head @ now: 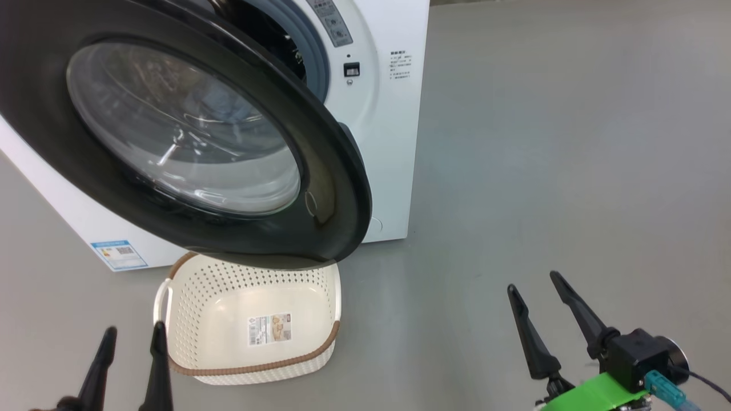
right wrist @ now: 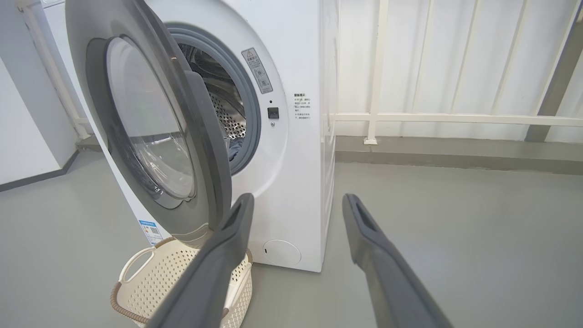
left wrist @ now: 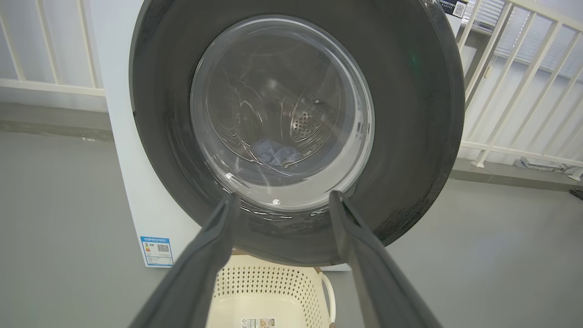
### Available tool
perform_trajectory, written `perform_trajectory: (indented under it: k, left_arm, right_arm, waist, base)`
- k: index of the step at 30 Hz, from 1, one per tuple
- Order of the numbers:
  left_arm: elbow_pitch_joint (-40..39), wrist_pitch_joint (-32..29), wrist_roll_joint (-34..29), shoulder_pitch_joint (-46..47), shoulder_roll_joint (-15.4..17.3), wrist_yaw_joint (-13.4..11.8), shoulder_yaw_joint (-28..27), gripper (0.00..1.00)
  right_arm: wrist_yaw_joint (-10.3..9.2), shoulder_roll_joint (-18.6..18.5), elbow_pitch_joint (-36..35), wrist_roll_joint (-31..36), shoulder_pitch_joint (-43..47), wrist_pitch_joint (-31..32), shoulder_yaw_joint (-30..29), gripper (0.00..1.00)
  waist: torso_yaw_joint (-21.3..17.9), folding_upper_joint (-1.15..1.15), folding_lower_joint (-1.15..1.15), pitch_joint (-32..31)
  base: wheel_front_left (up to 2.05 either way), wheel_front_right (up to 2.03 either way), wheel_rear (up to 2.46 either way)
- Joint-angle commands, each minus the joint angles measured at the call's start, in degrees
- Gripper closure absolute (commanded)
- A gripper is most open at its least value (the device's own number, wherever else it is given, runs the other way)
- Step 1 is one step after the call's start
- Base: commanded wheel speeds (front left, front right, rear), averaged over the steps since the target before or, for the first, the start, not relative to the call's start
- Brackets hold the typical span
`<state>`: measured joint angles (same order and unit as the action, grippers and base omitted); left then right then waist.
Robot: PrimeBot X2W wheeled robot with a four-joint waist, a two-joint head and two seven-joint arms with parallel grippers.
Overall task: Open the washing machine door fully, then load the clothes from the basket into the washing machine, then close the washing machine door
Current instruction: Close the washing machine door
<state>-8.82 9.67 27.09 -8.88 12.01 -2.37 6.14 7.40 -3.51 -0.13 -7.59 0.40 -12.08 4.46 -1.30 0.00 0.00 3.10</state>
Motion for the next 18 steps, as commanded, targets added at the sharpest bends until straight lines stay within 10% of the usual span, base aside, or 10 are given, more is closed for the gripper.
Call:
perform_trajectory:
  k: [1,18]
  left_arm:
    - [-0.2,1.0,-2.2,0.6,1.4,-1.6,-1.8,0.0]
    - [2.0,2.8,-5.1,-0.6,0.4,-5.3,-1.7,0.0]
  right_arm:
    - [0.09,-0.5,-1.7,0.9,0.5,0.4,0.9,0.0]
    - [0.09,-0.2,-2.6,2.0,2.1,1.3,0.3,0.0]
  waist:
    - [0.2,0.0,0.0,-0.5]
    - [-0.3,0.0,0.0,-1.4]
  base:
    - [0.0,0.0,0.0]
    - [0.0,0.0,0.0]
